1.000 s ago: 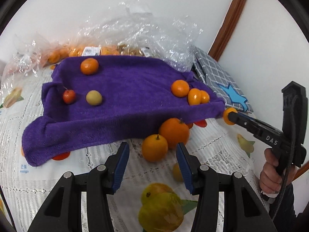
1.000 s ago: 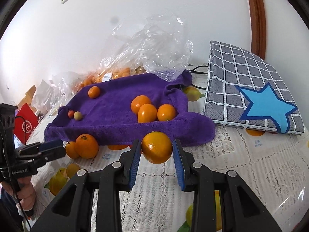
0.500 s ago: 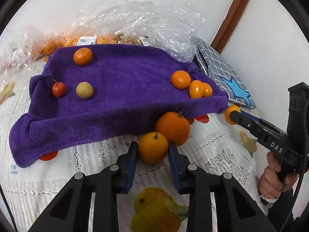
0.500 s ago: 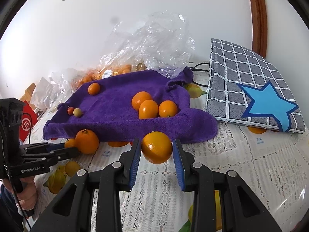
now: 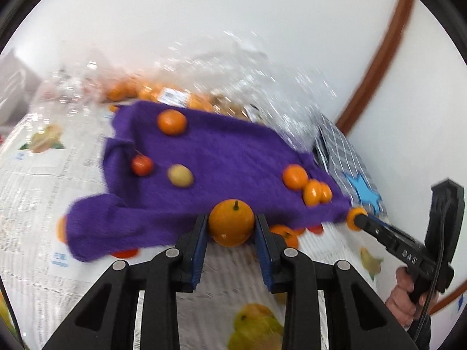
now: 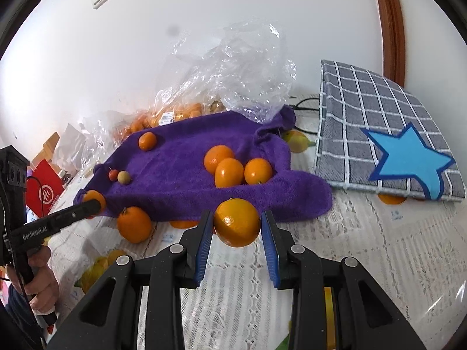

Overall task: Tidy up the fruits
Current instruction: 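Carry both fruits onto the purple towel and open both grippers, then grasp a yellow-brown round fruit with the right gripper while the left gripper grasps a large orange, then carry both fruits onto the purple towel and open both grippers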

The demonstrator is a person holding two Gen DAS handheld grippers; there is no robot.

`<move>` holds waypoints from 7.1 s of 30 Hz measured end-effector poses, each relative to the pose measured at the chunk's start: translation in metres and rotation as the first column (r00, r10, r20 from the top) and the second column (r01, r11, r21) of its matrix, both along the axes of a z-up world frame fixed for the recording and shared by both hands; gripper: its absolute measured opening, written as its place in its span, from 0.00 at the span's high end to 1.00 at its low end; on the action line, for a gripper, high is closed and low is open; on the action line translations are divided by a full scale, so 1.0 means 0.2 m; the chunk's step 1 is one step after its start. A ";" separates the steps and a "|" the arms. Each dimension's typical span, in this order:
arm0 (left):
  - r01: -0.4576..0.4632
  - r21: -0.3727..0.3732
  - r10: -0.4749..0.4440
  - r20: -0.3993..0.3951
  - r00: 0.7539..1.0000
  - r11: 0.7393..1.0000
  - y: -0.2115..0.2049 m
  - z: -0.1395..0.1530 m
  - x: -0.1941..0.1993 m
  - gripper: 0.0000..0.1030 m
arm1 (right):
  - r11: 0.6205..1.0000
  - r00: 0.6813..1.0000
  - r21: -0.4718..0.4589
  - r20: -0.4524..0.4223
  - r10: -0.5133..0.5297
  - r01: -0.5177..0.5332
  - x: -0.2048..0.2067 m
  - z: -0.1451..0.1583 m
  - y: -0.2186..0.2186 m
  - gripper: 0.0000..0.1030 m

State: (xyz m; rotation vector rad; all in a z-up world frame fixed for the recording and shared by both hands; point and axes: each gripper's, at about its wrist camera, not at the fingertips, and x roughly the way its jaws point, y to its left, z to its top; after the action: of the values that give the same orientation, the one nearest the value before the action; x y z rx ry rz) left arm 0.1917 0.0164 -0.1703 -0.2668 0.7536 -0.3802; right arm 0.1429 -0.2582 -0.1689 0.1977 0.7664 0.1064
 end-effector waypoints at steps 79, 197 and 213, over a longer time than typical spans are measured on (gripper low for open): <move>-0.173 0.094 0.163 0.108 0.981 0.980 0.00 0.03 0.33 0.57 | 0.981 0.995 -0.191 0.091 0.031 -0.013 0.22 0.08 0.28 0.32; -0.189 0.132 0.198 -0.056 0.979 0.973 0.13 0.19 0.38 0.61 | 0.992 0.985 0.005 -0.112 0.130 -0.130 0.37 0.11 0.28 0.73; -0.150 0.187 0.177 -0.139 0.974 0.971 0.03 0.01 0.66 0.61 | 0.967 0.954 -0.041 -0.177 0.242 -0.253 0.49 -0.04 0.51 0.73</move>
State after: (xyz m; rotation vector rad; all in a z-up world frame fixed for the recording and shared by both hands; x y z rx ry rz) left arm 0.3229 0.0227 -0.1690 -0.1926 0.9055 -0.1354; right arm 0.2407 -0.1554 -0.1775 0.0492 0.9629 0.3058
